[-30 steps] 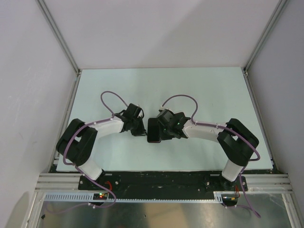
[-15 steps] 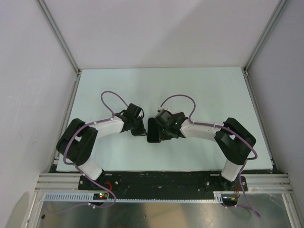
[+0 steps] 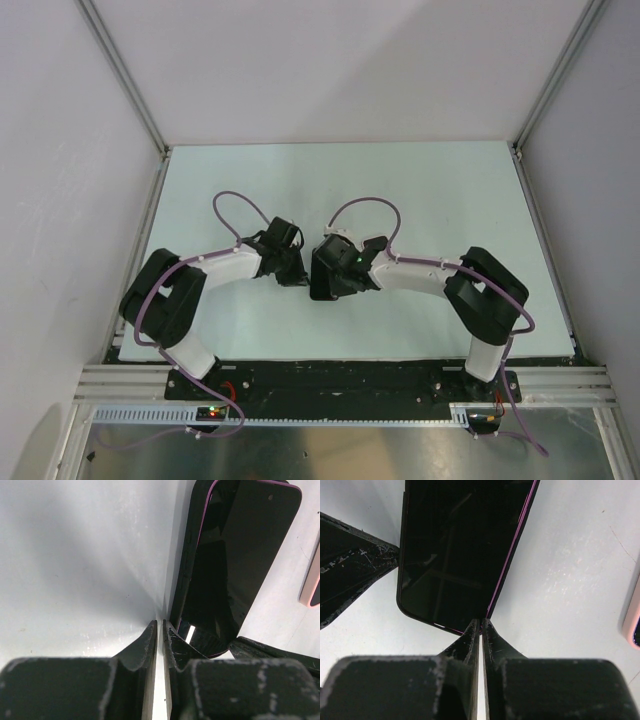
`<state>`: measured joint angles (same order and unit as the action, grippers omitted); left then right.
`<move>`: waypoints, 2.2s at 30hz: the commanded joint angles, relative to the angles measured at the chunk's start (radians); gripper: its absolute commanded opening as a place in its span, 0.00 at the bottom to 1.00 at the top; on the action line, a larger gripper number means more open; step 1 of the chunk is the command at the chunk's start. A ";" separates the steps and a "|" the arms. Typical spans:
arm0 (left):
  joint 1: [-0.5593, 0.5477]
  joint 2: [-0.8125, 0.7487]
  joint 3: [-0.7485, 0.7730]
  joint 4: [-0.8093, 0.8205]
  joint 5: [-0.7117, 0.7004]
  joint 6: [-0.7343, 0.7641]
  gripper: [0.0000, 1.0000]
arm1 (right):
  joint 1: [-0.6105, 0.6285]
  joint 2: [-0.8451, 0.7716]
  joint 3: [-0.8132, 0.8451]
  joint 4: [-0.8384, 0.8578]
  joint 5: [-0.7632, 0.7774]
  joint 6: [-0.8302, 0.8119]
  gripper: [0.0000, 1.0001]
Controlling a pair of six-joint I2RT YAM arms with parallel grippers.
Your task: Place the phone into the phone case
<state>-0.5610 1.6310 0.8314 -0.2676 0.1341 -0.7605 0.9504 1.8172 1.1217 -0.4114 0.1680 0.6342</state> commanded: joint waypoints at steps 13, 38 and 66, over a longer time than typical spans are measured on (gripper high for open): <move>-0.023 -0.029 0.018 0.024 -0.014 0.002 0.15 | 0.049 0.208 -0.048 -0.060 0.088 -0.021 0.07; -0.042 -0.227 -0.084 -0.035 -0.057 0.004 0.16 | -0.253 -0.065 0.135 0.088 -0.067 -0.169 0.40; -0.216 -0.085 -0.097 0.013 -0.197 -0.169 0.13 | -0.287 0.327 0.403 0.076 -0.274 -0.199 0.19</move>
<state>-0.7868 1.5143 0.7208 -0.2687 0.0017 -0.9142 0.6491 2.1567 1.5642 -0.3508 -0.0734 0.4496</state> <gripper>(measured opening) 0.130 0.194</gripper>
